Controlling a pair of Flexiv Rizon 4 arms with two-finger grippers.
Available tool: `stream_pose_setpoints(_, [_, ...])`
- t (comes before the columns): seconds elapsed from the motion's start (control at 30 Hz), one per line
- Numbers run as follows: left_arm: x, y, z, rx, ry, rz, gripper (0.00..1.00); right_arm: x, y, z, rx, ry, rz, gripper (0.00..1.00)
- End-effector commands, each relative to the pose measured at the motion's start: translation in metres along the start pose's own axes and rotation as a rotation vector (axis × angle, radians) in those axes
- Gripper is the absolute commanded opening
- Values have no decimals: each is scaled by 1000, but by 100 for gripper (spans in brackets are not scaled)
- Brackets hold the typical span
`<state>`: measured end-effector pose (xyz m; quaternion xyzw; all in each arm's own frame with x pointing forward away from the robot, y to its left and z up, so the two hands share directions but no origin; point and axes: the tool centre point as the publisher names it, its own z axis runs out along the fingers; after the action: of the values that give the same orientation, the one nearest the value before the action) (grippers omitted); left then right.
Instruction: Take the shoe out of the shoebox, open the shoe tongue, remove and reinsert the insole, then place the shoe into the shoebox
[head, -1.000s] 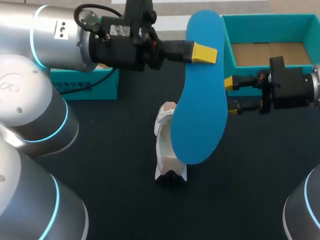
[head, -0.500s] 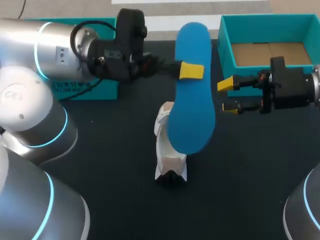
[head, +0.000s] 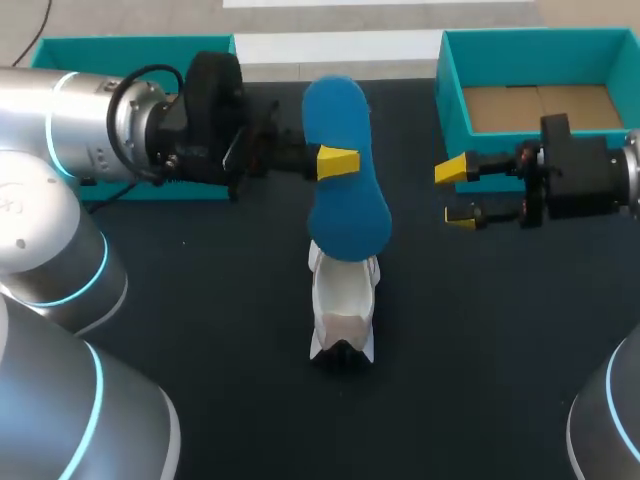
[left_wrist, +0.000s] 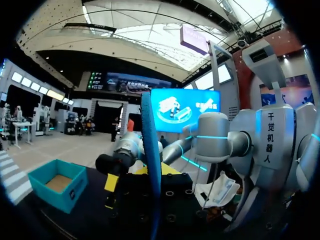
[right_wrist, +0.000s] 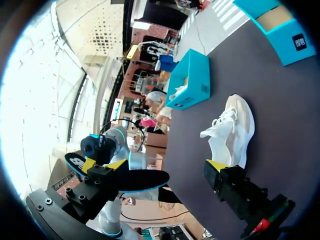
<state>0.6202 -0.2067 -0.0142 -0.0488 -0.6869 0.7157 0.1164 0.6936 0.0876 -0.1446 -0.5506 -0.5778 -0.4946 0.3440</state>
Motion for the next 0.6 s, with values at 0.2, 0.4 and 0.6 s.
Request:
stream_pose_setpoints(0.2, [-5, -1, -2, 74, -102, 985, 0, 1, 0, 2, -1, -3, 1, 100])
stream_pose_setpoints(0.4, [-5, 3, -5, 60, -143, 919, 0, 1, 0, 2, -1, -3, 1, 100])
stream_pose_setpoints(0.6, [-5, 3, -5, 60, -143, 919, 0, 1, 0, 2, -1, -3, 1, 100])
